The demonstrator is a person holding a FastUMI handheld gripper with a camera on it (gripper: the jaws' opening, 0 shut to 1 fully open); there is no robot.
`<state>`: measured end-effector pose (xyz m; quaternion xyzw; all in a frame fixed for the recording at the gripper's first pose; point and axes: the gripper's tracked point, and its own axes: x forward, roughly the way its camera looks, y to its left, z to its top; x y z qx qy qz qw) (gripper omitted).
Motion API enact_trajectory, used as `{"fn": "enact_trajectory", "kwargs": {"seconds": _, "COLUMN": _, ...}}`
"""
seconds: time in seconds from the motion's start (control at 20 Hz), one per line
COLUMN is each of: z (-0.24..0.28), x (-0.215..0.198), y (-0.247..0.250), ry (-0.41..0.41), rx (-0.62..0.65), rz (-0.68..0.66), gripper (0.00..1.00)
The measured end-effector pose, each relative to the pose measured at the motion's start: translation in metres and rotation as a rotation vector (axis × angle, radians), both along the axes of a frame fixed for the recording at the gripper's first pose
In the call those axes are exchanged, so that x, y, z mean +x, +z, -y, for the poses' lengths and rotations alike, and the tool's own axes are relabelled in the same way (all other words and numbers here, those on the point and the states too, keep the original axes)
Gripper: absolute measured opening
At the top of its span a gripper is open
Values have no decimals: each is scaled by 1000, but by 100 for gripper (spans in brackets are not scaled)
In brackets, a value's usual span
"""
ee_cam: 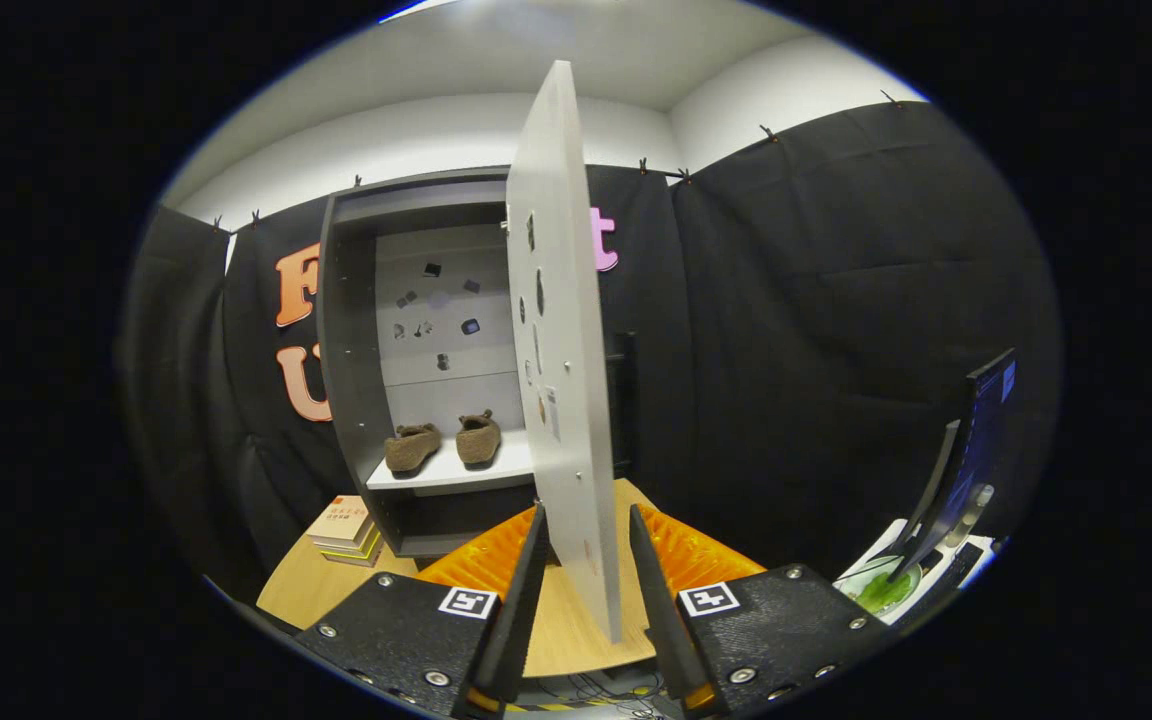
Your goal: Open the shoe cabinet door, grab the shoes and put them into the shoe cabinet, then close the shoe cabinet door.
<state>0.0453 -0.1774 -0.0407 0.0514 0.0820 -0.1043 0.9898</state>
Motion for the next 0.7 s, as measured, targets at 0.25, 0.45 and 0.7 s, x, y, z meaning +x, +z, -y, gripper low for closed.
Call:
{"fn": "enact_trajectory", "kwargs": {"seconds": 0.25, "z": 36, "x": 13, "y": -6, "ry": 24, "rx": 22, "rz": 4, "gripper": 52}}
{"fn": "enact_trajectory", "kwargs": {"seconds": 0.45, "z": 48, "x": 46, "y": -4, "ry": 88, "rx": 52, "rz": 33, "gripper": 55}}
{"fn": "enact_trajectory", "kwargs": {"seconds": 0.7, "z": 59, "x": 85, "y": 8, "ry": 153, "rx": 80, "rz": 89, "gripper": 56}}
